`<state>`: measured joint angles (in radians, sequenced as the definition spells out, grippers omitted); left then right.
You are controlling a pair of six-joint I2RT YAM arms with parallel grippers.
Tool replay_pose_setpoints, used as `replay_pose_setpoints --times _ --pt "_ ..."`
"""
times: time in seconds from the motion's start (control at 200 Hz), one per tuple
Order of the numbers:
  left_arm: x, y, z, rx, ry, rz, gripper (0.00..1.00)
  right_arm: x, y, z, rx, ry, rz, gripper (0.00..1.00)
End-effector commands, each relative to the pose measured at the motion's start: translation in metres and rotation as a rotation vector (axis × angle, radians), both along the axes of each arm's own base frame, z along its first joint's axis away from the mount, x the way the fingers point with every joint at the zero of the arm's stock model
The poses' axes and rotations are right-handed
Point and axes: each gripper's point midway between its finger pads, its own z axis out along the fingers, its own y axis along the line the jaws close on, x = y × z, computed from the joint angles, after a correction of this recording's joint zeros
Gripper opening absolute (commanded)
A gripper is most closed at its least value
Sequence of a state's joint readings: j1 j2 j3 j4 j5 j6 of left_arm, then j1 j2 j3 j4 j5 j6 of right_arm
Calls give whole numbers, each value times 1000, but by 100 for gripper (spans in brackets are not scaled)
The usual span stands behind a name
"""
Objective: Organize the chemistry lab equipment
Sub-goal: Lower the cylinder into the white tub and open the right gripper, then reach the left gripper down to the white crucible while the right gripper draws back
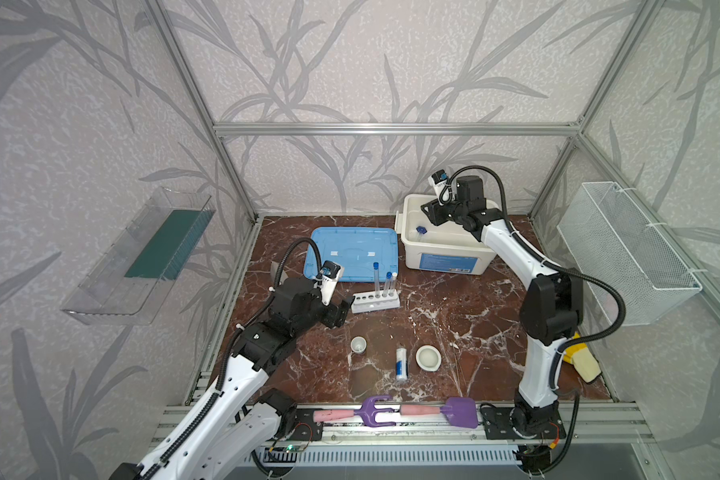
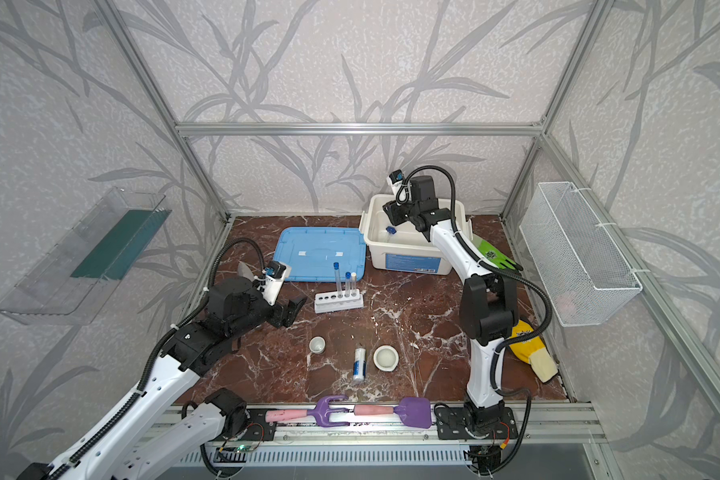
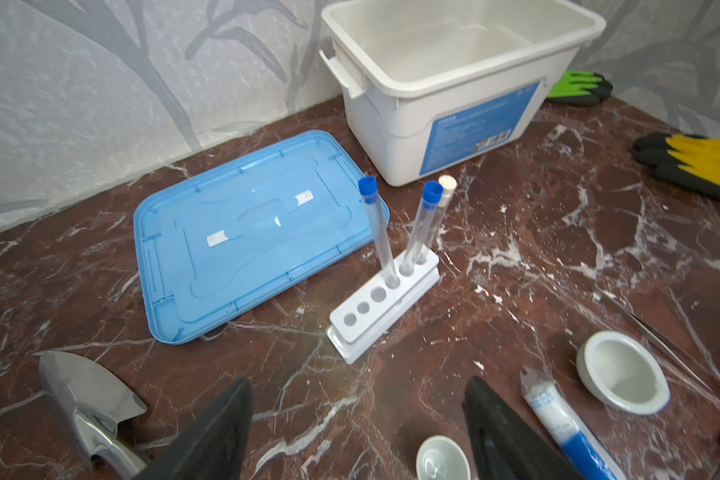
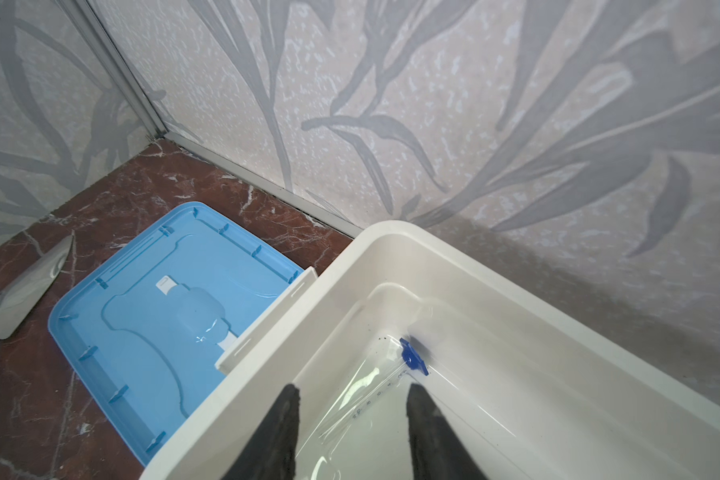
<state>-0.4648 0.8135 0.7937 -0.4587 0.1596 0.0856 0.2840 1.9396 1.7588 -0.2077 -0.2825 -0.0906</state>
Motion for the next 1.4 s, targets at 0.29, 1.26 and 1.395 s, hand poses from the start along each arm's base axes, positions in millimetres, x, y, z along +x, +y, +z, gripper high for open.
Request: replay_pose_setpoints --times 0.29,1.26,1.395 --pt "-39 -5 -94 239 375 -194 77 -115 -30 42 123 -52 -63 47" --pt "-32 -21 -177 504 525 -253 44 -159 -35 5 179 47 -51 48" --pt "-32 -24 -180 500 546 -262 38 -157 -35 4 178 49 -51 48"
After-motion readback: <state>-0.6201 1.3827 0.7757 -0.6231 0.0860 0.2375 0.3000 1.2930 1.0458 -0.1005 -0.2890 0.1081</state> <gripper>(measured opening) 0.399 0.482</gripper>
